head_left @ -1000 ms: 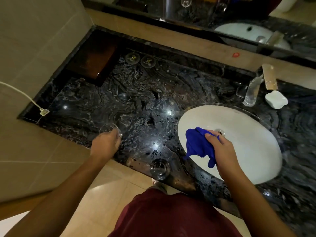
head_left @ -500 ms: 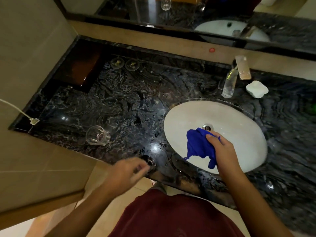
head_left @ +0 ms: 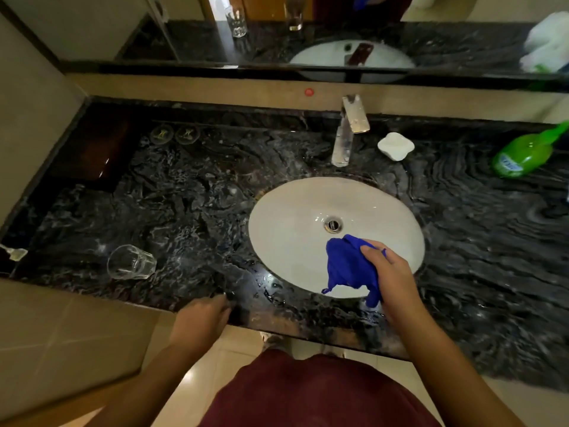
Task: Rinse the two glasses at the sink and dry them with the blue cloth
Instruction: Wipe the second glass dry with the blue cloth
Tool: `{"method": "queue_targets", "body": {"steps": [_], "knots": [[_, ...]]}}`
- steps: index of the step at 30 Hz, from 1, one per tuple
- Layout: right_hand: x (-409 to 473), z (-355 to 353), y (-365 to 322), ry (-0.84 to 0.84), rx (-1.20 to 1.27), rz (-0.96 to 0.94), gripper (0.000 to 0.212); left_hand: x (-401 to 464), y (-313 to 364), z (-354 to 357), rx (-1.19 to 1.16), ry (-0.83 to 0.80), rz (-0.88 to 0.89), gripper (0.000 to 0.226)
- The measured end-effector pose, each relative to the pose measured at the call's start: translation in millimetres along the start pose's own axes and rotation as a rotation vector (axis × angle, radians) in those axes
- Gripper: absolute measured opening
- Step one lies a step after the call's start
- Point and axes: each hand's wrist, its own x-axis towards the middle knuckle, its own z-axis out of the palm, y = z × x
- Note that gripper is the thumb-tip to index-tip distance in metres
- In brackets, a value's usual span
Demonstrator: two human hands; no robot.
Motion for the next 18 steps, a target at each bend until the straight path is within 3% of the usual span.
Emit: {"method": "queue_targets", "body": {"steps": [7,10,13,18], "knots": [[-4.8,-39.0,6.4,0.043,0.097,0.035,0.023,17.1,10.7,3.5,0.097,-0.063,-0.127,0.027],[-3.4,-50.5,8.1,0.05,0.136,0.047,0.017,26.8,17.2,-3.6,0.045,-0.058,-0.264,0.029],[-2.5,-59.8,6.5,0.042,0.158,0.032,0.017,36.0,32.8,-25.1,-0.245,-0.057,-0.365,0.024],[-6.0,-68.3,-6.8,-0.018,0.388,0.049,0.019,28.6,103.0,-72.6,-1.054,-0.068,-0.367,0.019]]}}
